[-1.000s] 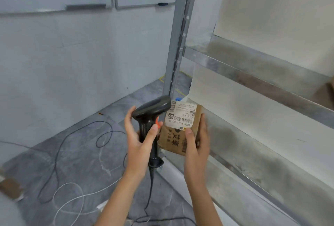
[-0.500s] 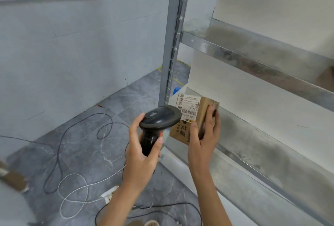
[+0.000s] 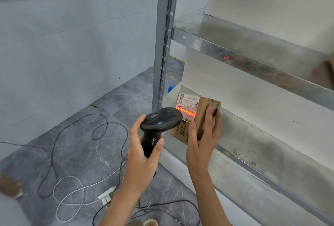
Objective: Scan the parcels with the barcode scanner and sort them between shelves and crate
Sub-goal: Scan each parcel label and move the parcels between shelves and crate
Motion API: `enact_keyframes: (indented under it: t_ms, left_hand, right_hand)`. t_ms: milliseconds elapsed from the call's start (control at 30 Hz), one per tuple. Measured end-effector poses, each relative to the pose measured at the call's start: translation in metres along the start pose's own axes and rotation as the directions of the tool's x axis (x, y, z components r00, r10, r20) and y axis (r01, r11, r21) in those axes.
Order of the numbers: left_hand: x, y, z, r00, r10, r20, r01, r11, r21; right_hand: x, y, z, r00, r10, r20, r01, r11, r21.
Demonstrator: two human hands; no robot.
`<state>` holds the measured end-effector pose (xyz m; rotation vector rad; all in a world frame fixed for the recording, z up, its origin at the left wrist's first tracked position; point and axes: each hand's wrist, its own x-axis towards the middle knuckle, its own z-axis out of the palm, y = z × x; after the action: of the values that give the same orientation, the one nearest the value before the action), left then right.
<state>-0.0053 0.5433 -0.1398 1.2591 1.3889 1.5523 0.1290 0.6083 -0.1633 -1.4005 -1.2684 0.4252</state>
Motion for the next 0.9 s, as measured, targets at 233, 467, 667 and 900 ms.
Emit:
enact_keyframes:
  t_ms: [233,467,667,900]
  left_hand:
    - [0.010,-0.005,0.006,1.000,0.000,0.009,0.000,1.000,-0.008]
    - [0.015,-0.009,0.005,0.999,-0.027,0.020,0.029,0.993,-0.116]
    - [0.017,-0.008,0.006,0.999,-0.028,0.025,0.031,0.989,-0.145]
    - [0.021,-0.010,0.005,0.997,-0.023,0.068,0.034,0.986,-0.166]
  right_hand:
    - [0.011,0.006,0.000,1.000,0.018,-0.013,-0.018,1.000,-0.005]
    - [0.023,0.004,0.005,1.000,-0.003,-0.025,0.003,1.000,-0.009]
    - [0.027,0.005,0.008,1.000,-0.010,-0.023,0.009,1.000,-0.028]
    - [0.021,0.012,0.000,0.996,0.070,-0.047,-0.071,0.997,-0.028]
